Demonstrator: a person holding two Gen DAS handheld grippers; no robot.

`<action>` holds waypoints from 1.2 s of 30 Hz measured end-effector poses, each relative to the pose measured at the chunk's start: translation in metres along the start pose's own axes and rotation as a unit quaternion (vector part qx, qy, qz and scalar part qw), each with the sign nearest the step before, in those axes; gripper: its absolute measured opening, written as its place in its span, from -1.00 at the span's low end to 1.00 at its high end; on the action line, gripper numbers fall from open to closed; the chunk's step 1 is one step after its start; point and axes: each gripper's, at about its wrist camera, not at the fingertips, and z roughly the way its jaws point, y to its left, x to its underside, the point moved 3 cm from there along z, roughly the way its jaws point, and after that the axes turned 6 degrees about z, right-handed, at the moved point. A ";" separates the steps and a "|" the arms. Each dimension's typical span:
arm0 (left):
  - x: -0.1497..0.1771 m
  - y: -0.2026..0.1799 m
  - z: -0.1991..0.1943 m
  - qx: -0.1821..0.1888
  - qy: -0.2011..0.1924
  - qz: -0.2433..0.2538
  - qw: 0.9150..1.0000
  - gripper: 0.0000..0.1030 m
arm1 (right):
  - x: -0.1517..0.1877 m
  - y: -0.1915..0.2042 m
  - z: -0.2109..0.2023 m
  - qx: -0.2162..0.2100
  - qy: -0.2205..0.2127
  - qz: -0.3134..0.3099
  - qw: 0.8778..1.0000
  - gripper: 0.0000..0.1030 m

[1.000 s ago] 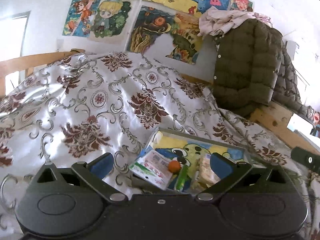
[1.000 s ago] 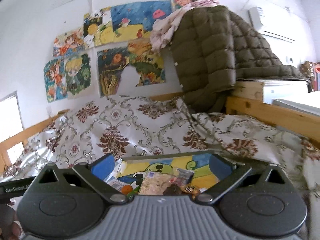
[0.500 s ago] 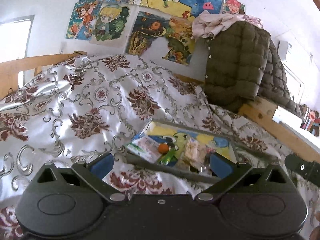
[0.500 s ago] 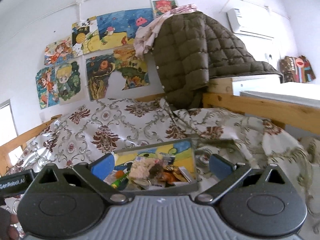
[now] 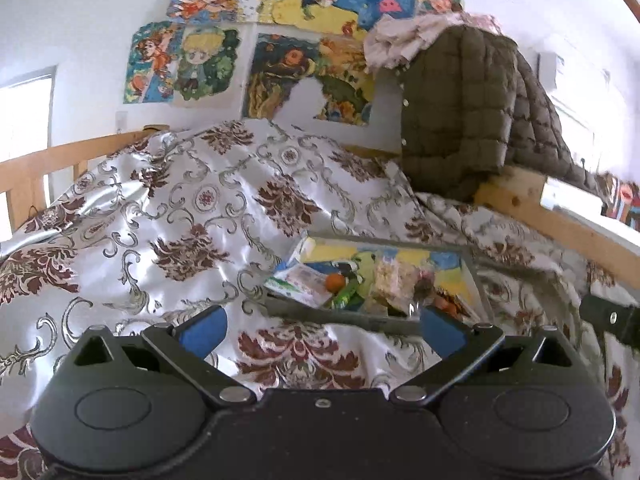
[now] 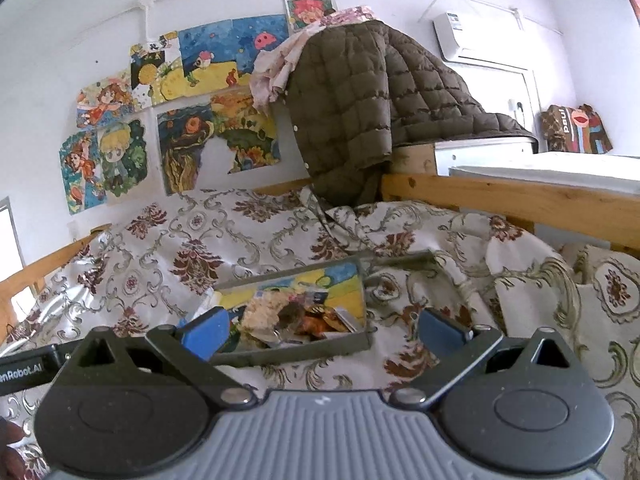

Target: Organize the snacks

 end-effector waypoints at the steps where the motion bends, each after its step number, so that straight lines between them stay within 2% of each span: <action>1: 0.002 -0.002 0.000 0.000 0.005 0.004 1.000 0.99 | 0.001 -0.001 -0.001 0.001 0.001 -0.001 1.000 1.00; 5: 0.011 -0.005 0.001 0.001 0.020 0.021 1.000 0.99 | 0.009 -0.004 -0.004 0.003 0.012 -0.014 1.000 1.00; 12: 0.026 0.003 0.004 -0.014 0.057 0.028 0.998 0.99 | 0.025 0.002 0.000 0.021 0.045 -0.072 0.996 1.00; 27: 0.042 0.019 0.017 -0.040 0.100 0.024 0.994 0.99 | 0.051 0.013 0.023 0.000 0.117 -0.085 0.989 1.00; 36: 0.043 0.020 0.018 -0.047 0.106 0.026 0.993 0.99 | 0.055 0.018 0.025 -0.010 0.125 -0.094 0.988 1.00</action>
